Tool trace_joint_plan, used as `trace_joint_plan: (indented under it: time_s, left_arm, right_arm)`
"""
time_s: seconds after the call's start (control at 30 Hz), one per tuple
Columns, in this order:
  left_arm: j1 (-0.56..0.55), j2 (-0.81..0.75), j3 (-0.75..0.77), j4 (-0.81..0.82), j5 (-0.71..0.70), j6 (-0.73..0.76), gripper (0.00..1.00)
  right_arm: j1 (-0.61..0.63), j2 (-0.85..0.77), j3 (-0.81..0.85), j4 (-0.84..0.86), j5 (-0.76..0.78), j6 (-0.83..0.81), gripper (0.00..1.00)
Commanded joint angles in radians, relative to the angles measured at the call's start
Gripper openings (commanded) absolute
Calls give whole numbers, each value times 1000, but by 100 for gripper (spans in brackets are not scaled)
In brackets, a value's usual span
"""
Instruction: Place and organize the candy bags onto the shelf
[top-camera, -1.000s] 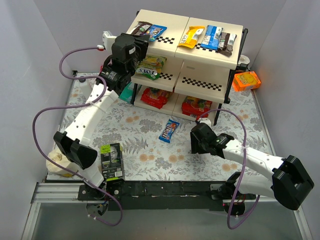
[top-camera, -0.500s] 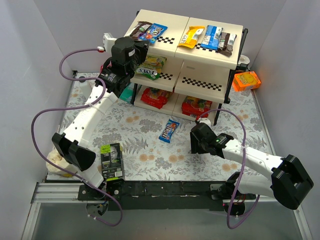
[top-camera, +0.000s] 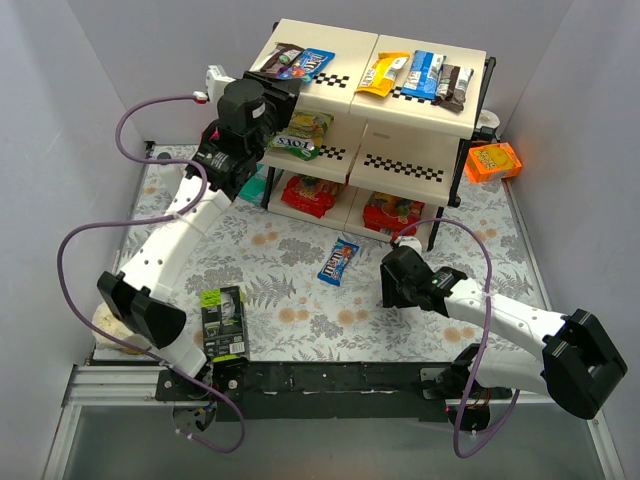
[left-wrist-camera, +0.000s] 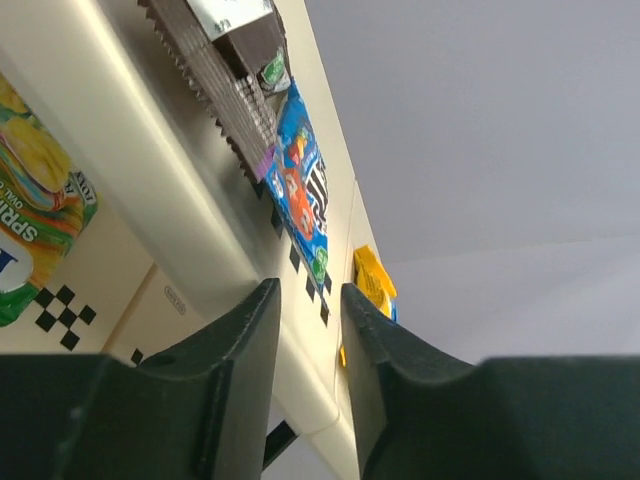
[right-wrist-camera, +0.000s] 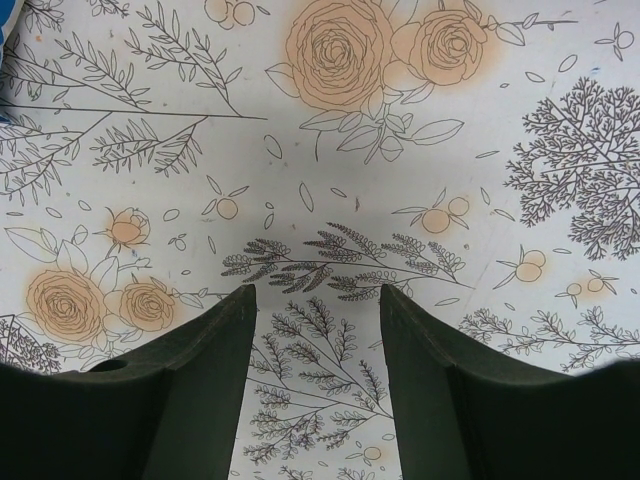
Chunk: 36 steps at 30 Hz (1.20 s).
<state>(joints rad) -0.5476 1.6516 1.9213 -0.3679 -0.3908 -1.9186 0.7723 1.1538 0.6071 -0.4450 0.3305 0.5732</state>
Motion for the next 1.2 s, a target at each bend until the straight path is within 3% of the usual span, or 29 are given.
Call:
trace_joint_plan:
  time_s: [0.0,0.37,0.5,0.63,0.8,0.97,1.17]
  left_arm:
    - [-3,-144,-90,-28,73,53,40]
    - [-5,-626,-582,-69,78,154,58]
    - [-5,-699,-729,-152,101,150,68]
    - [-5,-699,-928,-146,218,138,76]
    - [-5,-619,-1064,-8,400,171,87]
    - [-3,-452,-1111,73,587,276,90]
    - [-5,-319,-1186,188,688,299,90]
  right_arm:
    - [-4,-2,5,25,2,-3,60]
    - [-8,14,48,31,-34,-27,66]
    - [-8,67,101,35,-59,-65,68]
    - [-13,142,210,48,-77,-127,68]
    - [-41,279,328,66,-166,-197,67]
    - [-65,421,456,48,-263,-217,65]
    - [-70,530,528,61,-317,-197,63]
